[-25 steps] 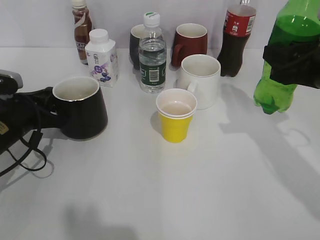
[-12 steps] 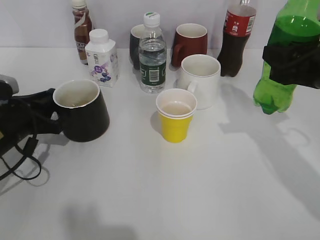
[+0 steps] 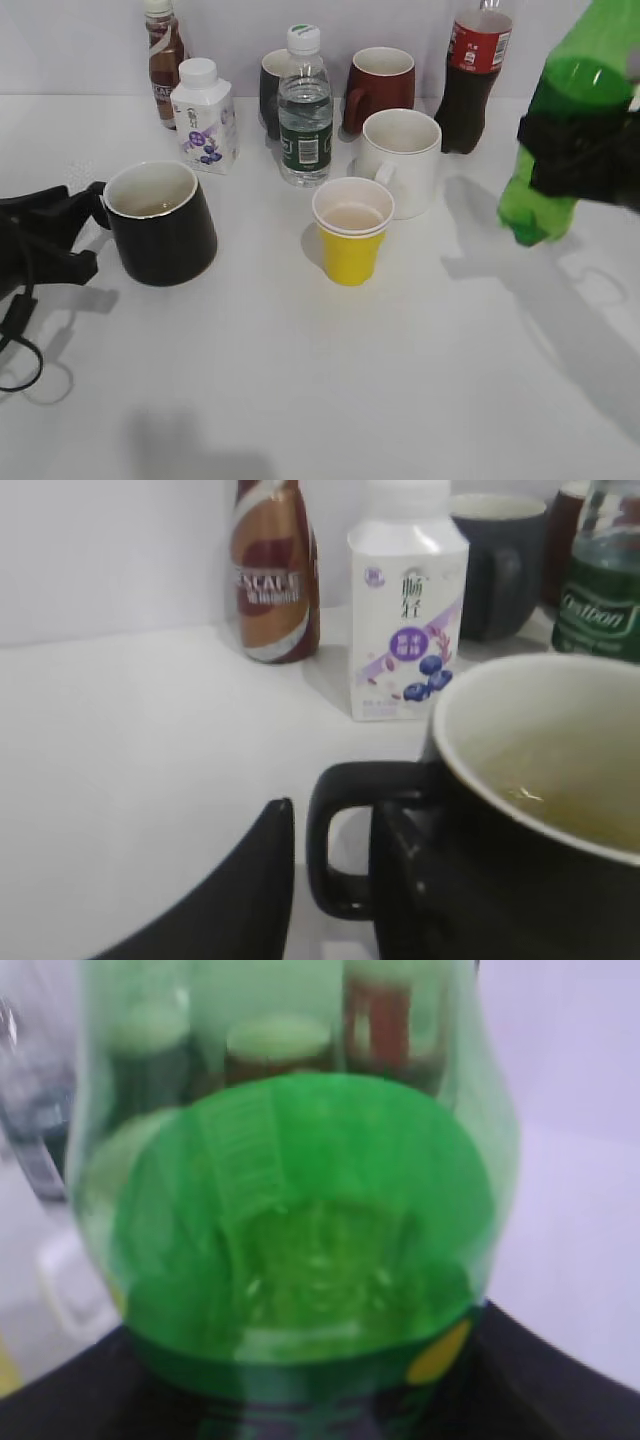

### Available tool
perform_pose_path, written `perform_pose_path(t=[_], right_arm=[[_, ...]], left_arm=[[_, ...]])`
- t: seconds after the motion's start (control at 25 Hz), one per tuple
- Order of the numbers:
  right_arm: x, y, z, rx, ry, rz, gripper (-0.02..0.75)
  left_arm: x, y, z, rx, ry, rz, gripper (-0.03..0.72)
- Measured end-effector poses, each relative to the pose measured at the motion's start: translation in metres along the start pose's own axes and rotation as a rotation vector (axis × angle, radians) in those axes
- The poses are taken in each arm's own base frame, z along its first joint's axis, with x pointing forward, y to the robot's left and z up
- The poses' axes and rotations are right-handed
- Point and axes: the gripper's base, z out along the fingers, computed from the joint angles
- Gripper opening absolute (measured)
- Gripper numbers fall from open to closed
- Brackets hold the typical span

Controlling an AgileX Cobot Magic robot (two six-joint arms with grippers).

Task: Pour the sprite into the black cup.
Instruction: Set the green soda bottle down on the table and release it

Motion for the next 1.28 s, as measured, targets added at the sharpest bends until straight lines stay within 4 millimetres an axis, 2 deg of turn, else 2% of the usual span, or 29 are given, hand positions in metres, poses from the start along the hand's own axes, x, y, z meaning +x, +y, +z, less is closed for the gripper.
perform_pose_path(t=[0.16, 0.48, 0.52, 0.68, 0.76, 0.88, 0.96, 1.08, 1.2, 1.28], right_arm=[[0.031, 0.000, 0.004, -0.002, 0.038, 0.006, 0.410], [0.057, 0.001, -0.005, -0.012, -0.042, 0.020, 0.410], [0.058, 0.001, -0.006, -0.013, -0.049, 0.020, 0.433], [0.058, 0.001, -0.008, -0.014, -0.064, 0.026, 0.612], [0.056, 0.001, -0.008, -0.014, -0.080, 0.041, 0.647], [0.053, 0.001, -0.009, -0.013, -0.095, 0.052, 0.661], [0.046, 0.001, -0.009, -0.014, -0.124, 0.052, 0.661], [0.024, 0.001, -0.009, -0.014, -0.163, 0.051, 0.661], [-0.015, 0.001, -0.017, -0.012, -0.196, 0.041, 0.661], [-0.050, 0.003, -0.031, -0.023, -0.231, 0.011, 0.661]], left_arm=[[-0.006, -0.001, -0.014, 0.000, -0.029, 0.001, 0.222], [-0.010, -0.003, -0.027, 0.018, -0.051, 0.009, 0.236], [-0.010, -0.004, -0.028, 0.027, -0.052, 0.013, 0.239], [-0.016, -0.007, -0.036, 0.058, -0.084, 0.028, 0.241], [-0.024, -0.008, -0.040, 0.059, -0.123, 0.032, 0.242], [-0.036, -0.008, -0.048, 0.055, -0.159, 0.042, 0.242], [-0.044, -0.008, -0.055, 0.051, -0.164, 0.051, 0.242], [-0.057, -0.007, -0.070, 0.038, -0.159, 0.067, 0.242], [-0.081, -0.005, -0.091, 0.004, -0.101, 0.089, 0.242], [-0.107, -0.003, -0.111, -0.032, -0.067, 0.078, 0.242]])
